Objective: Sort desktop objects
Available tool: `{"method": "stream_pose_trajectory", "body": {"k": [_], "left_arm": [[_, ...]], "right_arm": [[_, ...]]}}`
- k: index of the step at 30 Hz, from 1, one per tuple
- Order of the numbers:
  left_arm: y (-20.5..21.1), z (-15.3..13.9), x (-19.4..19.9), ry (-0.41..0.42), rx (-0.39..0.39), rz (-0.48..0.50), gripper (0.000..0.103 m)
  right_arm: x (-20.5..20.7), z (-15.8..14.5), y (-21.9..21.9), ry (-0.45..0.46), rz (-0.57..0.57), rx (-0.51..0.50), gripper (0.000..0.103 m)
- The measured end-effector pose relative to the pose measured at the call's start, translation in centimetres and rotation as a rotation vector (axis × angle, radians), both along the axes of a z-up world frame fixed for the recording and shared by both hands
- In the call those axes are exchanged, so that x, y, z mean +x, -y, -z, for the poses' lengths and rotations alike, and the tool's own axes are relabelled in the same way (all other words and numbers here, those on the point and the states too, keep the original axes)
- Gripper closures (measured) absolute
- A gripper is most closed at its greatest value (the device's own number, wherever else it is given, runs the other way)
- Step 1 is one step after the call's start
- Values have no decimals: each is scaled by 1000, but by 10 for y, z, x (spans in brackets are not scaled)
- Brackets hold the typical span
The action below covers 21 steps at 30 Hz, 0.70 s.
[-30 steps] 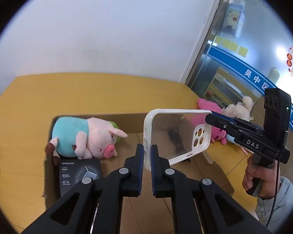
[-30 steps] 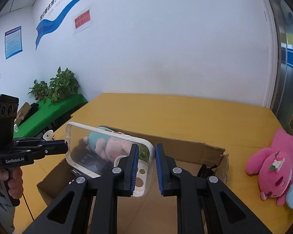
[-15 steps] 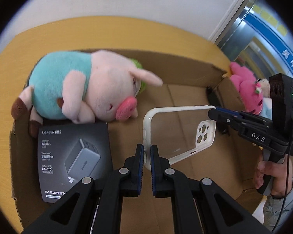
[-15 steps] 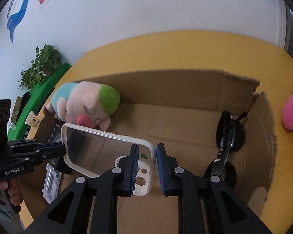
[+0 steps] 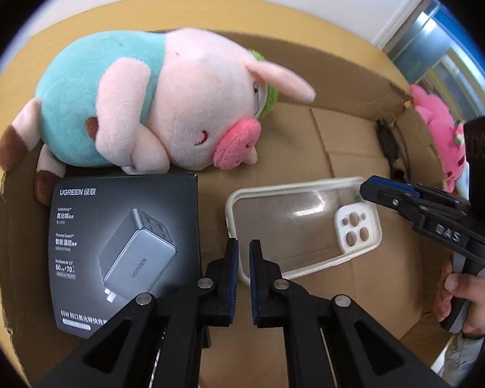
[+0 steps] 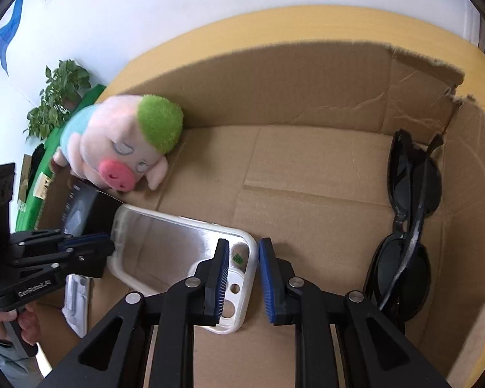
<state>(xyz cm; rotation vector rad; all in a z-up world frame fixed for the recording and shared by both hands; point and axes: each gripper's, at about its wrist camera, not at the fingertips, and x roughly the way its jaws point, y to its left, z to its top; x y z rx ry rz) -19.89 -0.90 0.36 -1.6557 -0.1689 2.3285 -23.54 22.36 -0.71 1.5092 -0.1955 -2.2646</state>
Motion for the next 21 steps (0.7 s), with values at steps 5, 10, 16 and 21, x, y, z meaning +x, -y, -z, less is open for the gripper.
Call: {"method": "stream_pose_trajectory", "body": {"k": [5, 10, 16, 21], "left_arm": [[5, -54, 38, -210, 29, 7, 93], [7, -117, 119, -578, -2, 14, 23], [3, -118, 188, -787, -75, -47, 17], [6, -81, 194, -738, -81, -111, 17]], "right_arm": [[36, -75, 3, -229, -30, 42, 35], [127, -154, 1, -523, 17, 43, 0], [204, -147, 9, -633, 100, 102, 0], [226, -100, 6, -586, 213, 111, 0]]}}
